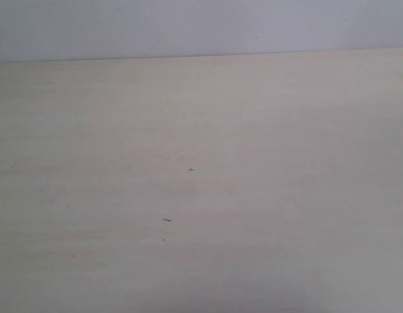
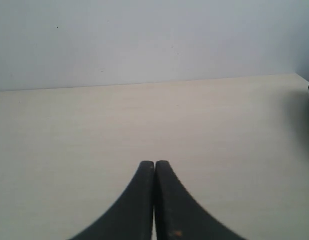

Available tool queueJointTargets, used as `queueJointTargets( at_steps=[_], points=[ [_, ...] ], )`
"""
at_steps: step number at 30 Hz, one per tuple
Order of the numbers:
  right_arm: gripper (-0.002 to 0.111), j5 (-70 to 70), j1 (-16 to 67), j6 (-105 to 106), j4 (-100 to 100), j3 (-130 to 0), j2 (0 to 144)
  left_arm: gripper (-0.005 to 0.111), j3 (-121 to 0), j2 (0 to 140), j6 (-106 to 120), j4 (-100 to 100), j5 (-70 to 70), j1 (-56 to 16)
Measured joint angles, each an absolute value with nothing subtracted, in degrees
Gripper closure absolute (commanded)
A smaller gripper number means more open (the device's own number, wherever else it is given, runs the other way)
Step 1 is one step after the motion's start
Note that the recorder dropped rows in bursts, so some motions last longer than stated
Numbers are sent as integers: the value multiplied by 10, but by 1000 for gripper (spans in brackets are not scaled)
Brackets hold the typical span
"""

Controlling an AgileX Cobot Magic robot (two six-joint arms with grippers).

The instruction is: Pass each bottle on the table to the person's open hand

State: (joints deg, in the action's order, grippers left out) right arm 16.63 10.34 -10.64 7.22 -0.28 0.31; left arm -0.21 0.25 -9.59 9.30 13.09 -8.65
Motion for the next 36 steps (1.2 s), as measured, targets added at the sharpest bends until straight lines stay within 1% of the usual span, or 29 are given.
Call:
queueJointTargets(
  at_steps=[36],
  points=[
    [108, 166, 103, -106, 72, -3, 3, 107, -2, 2, -96, 93, 150, -87]
  ],
)
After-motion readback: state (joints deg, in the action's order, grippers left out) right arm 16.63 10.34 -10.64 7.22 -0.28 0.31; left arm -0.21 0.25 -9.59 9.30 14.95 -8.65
